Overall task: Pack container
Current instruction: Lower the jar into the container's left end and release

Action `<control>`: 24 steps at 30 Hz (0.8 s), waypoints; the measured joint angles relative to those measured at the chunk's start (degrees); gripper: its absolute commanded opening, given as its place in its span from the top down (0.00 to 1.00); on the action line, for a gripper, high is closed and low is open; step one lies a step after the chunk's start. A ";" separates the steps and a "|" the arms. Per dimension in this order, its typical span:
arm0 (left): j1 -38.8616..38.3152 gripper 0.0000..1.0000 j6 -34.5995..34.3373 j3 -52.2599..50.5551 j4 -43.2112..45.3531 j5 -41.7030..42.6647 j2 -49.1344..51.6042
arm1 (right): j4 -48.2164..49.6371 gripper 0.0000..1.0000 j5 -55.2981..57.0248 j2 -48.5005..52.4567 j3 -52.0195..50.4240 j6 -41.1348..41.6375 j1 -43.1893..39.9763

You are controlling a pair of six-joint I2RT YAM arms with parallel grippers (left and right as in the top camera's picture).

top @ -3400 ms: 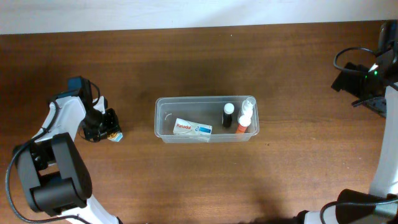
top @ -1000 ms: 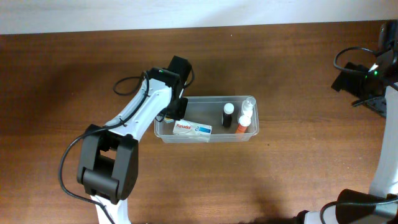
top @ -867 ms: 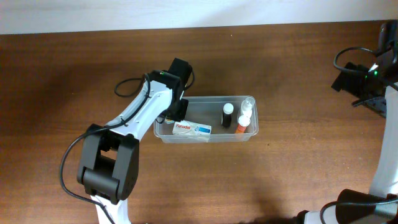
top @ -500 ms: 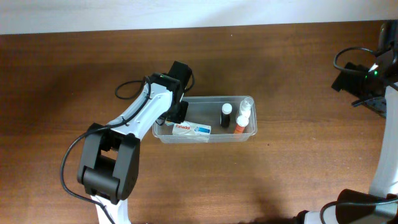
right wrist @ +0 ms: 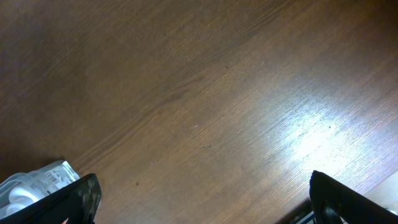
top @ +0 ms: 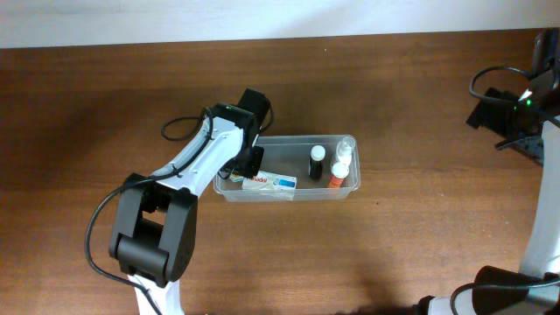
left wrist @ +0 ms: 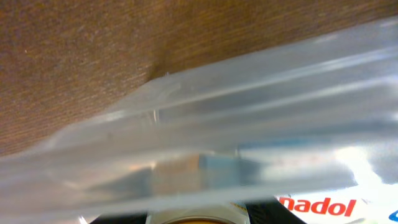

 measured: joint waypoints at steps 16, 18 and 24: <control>-0.15 0.50 -0.35 0.00 -0.44 0.02 0.00 | 0.00 0.02 0.00 0.00 0.00 -0.02 0.00; -0.15 0.50 -0.33 0.00 -0.44 0.02 0.00 | 0.00 0.02 0.00 0.00 0.00 0.00 0.00; -0.20 0.49 -0.33 1.75 -4.31 0.00 0.11 | -0.02 0.02 0.00 0.00 0.00 0.00 0.00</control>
